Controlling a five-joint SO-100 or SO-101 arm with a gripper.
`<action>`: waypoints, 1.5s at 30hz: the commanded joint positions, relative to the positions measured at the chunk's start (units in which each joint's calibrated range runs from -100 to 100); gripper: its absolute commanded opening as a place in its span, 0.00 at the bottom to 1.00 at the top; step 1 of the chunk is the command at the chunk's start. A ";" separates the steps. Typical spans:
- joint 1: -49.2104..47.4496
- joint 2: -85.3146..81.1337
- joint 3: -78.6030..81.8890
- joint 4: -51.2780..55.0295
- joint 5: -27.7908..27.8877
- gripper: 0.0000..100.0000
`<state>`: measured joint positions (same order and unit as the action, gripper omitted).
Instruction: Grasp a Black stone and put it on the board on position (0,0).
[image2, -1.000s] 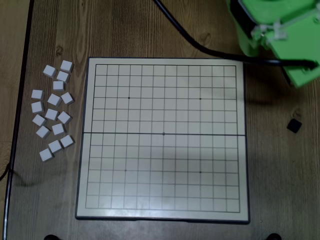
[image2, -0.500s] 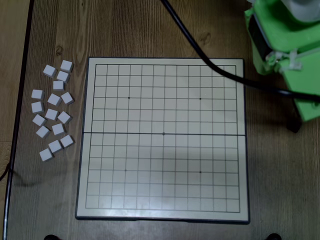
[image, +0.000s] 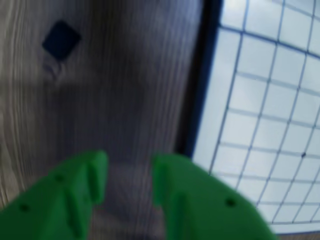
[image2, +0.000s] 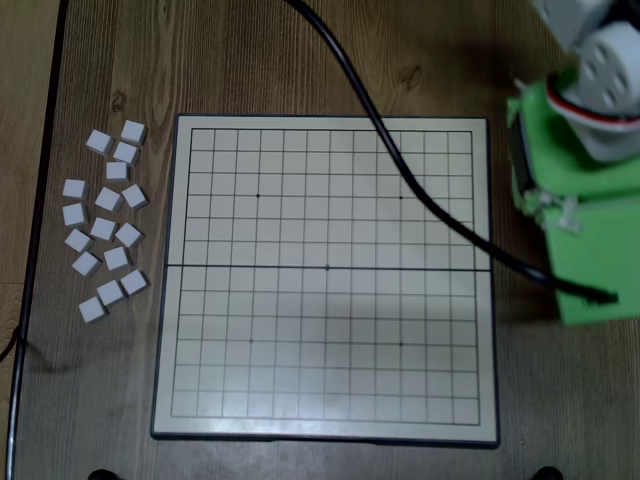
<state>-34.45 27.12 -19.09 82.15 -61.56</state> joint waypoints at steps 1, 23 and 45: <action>-1.10 -0.37 -8.35 -0.17 -0.73 0.07; -5.93 8.70 -18.30 1.40 -6.84 0.06; -7.47 15.23 -22.36 1.56 -12.45 0.06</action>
<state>-41.46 44.75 -36.43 83.10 -73.19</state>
